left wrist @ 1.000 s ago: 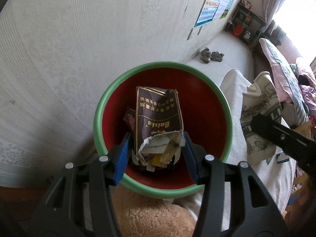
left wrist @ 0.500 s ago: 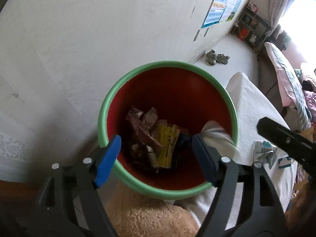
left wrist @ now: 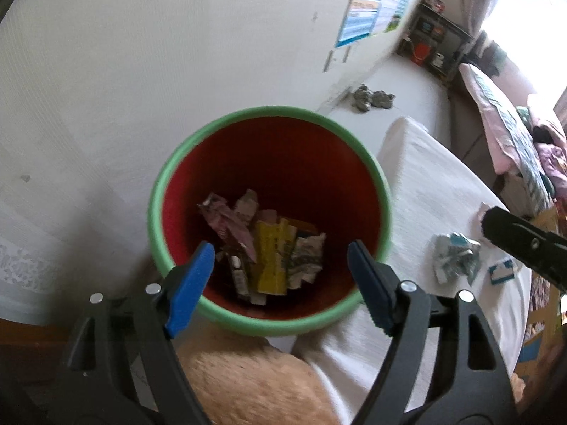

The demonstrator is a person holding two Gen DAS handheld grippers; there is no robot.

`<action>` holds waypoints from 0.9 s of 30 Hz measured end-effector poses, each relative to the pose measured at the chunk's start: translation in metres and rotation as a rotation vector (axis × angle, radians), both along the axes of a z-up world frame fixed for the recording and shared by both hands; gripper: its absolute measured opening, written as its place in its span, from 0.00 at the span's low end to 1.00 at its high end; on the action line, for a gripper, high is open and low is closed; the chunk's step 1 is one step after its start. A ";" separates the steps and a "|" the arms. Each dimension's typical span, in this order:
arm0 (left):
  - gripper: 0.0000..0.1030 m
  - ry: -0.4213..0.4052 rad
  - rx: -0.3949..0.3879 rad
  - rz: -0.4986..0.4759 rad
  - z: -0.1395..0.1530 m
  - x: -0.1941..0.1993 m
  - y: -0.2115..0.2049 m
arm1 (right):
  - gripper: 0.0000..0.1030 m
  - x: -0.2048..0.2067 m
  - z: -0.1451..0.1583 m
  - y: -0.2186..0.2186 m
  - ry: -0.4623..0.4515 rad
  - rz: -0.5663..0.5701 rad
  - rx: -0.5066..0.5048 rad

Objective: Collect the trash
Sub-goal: 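Move both open grippers back over the trash on the table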

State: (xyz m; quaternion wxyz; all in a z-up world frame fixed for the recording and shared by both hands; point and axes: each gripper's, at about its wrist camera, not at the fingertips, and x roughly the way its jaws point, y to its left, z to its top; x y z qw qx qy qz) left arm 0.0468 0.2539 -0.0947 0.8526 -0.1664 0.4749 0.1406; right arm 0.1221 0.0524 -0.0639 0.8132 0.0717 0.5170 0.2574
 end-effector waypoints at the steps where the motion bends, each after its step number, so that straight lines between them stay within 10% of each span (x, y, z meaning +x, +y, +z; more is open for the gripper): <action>1: 0.73 -0.004 -0.003 -0.009 0.001 -0.001 -0.005 | 0.50 0.001 0.000 -0.014 0.014 -0.030 0.004; 14: 0.73 -0.018 -0.005 -0.152 0.004 0.003 -0.075 | 0.61 0.034 -0.037 -0.222 0.128 -0.604 -0.057; 27: 0.73 0.001 0.018 -0.215 0.006 0.000 -0.099 | 0.73 0.073 -0.074 -0.222 0.141 -0.638 -0.264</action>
